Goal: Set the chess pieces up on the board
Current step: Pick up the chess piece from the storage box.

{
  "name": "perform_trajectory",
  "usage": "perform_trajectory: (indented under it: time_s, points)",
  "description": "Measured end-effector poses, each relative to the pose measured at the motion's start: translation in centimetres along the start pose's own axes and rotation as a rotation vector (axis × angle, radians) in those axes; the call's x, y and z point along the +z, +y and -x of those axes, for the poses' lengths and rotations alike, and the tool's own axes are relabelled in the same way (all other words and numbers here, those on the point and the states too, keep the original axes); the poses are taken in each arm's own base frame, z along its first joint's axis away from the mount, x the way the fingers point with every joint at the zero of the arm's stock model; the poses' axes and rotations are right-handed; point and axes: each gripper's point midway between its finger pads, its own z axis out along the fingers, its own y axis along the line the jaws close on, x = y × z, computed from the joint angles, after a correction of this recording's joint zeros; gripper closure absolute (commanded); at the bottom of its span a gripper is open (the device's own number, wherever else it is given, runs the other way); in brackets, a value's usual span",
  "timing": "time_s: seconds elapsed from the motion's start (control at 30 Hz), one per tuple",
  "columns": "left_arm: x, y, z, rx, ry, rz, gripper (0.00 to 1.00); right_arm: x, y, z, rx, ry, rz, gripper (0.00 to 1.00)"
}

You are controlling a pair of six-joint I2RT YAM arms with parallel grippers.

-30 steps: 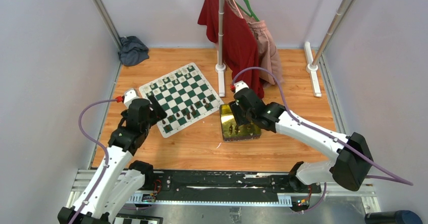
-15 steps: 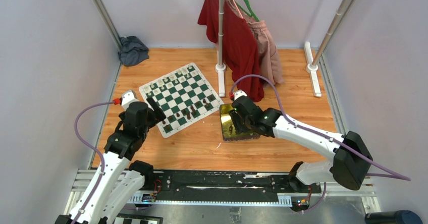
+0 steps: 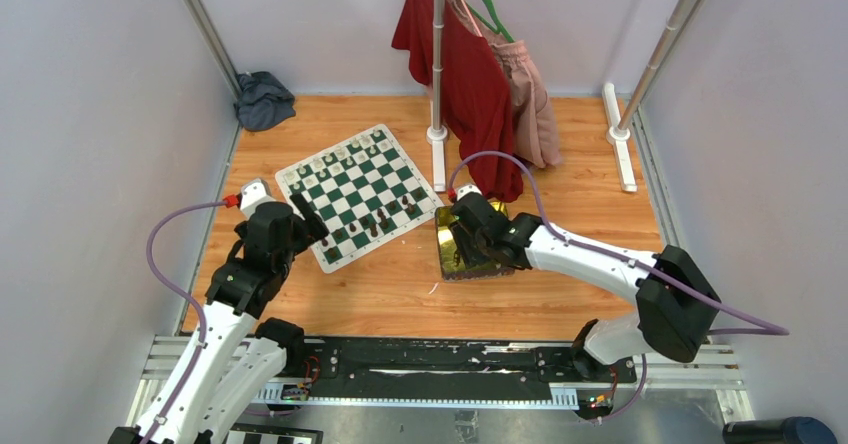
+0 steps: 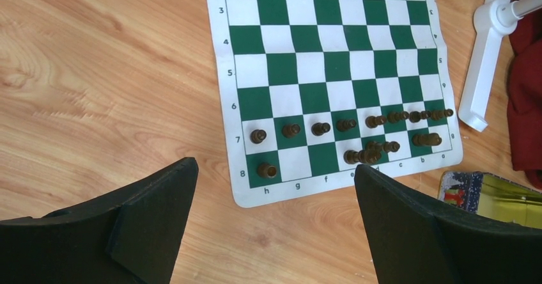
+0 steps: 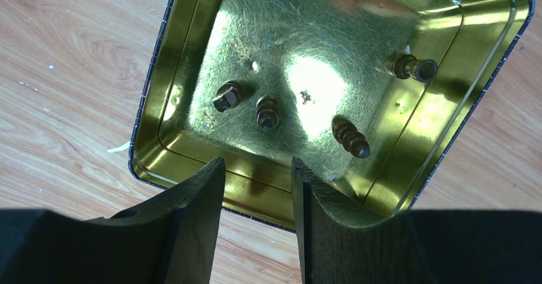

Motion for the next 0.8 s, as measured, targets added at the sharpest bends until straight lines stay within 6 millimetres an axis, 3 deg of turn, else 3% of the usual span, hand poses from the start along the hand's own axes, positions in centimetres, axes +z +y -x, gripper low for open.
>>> perform_trajectory:
  time_s: [0.8]
  points:
    - [-0.3,-0.1,0.9,0.013,-0.023,-0.003,0.0,1.7,-0.2,0.4,0.003,0.013,-0.015,0.61]
